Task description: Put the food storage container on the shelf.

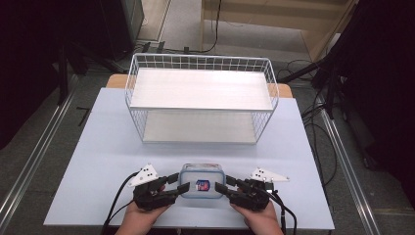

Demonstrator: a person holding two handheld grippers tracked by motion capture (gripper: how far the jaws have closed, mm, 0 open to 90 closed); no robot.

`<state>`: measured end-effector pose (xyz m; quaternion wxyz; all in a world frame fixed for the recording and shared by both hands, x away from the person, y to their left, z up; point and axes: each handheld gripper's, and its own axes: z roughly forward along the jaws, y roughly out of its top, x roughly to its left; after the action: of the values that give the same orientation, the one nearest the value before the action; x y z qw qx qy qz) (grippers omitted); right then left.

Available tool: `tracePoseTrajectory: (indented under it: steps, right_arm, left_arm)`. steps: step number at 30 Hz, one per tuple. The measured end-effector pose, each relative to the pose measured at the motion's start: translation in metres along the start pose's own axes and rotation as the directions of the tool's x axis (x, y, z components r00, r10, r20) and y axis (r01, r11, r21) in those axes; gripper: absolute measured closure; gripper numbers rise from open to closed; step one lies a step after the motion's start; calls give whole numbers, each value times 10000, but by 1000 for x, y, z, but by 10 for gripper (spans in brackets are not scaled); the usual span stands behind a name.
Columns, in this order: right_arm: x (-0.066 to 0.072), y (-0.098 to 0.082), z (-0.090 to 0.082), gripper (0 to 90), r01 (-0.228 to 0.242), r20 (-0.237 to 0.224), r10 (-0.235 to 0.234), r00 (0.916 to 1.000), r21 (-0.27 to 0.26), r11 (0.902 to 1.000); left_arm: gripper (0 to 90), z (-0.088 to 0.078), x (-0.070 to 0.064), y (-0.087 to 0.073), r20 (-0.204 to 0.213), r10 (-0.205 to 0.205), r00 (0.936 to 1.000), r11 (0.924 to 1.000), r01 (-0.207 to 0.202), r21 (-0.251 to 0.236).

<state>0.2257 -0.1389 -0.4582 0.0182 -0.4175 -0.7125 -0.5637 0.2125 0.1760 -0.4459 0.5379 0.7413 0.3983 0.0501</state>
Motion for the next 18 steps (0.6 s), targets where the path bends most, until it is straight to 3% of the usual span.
tracePoseTrajectory:
  steps: [2,9,14,17,18]
  right_arm:
    - [4,3,-2,531,291,32,-290,9996,-205,9994]
    - [12,8,-6,531,807,83,-804,9967,-605,9949]
    - [19,11,-9,531,1257,209,-1243,9920,-936,9876]
    - [21,12,-10,531,1268,204,-1254,9919,-1035,9865]
    - [22,13,-11,531,1455,234,-1437,9893,-1221,9818]
  left_arm:
    - [496,-3,-3,3,-97,287,9995,9994,-289,-194]
    - [495,-9,-9,7,-219,643,9977,9962,-655,-579]
    - [486,-13,-13,10,-398,925,9949,9917,-956,-861]
    - [486,-15,-15,12,-446,1071,9932,9882,-1113,-1053]
    - [486,-16,-16,13,-454,1116,9927,9873,-1159,-1088]
